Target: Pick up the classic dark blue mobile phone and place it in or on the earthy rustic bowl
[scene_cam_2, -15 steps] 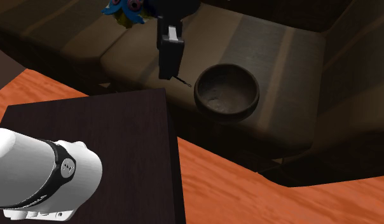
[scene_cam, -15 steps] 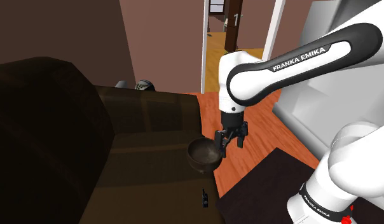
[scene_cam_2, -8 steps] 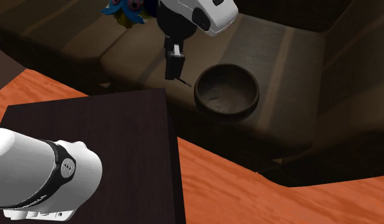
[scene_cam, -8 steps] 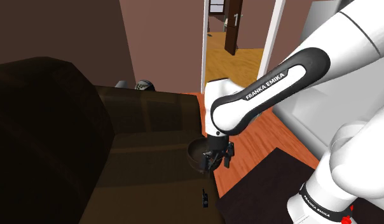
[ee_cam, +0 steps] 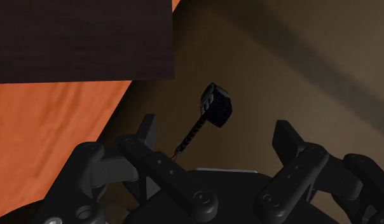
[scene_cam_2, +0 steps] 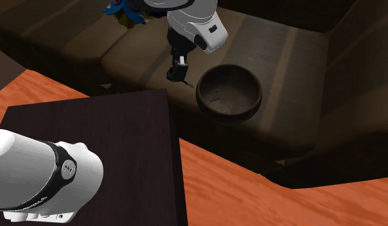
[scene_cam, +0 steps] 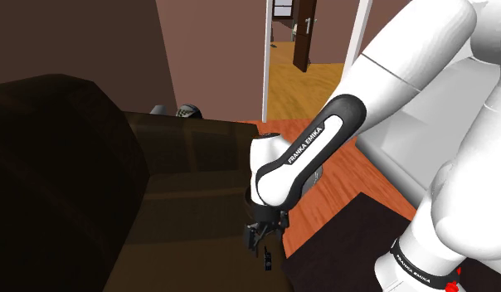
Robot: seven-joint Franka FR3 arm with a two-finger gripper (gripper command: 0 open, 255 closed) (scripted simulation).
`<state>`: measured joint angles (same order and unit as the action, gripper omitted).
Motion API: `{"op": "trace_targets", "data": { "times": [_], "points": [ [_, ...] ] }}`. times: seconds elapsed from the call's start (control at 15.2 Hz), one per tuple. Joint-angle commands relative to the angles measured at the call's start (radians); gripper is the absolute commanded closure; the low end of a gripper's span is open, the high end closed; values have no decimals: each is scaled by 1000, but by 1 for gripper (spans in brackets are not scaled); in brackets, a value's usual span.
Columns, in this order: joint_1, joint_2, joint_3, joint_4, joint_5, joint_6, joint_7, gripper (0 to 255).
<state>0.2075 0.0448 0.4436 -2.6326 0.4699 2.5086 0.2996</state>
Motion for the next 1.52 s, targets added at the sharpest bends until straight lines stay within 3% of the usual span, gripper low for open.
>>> {"op": "trace_targets", "data": {
  "times": [0.0, 0.33, 0.79, 0.86, 1.45],
  "points": [
    [9, 40, 7, -2, 4, 45, 3, 0],
    [22, 113, 13, -5, 6, 124, 3, 0],
    [22, 113, 13, -5, 6, 123, 3, 0],
    [22, 113, 13, -5, 6, 123, 3, 255],
    [22, 113, 13, -5, 6, 123, 3, 255]
  ]
}}
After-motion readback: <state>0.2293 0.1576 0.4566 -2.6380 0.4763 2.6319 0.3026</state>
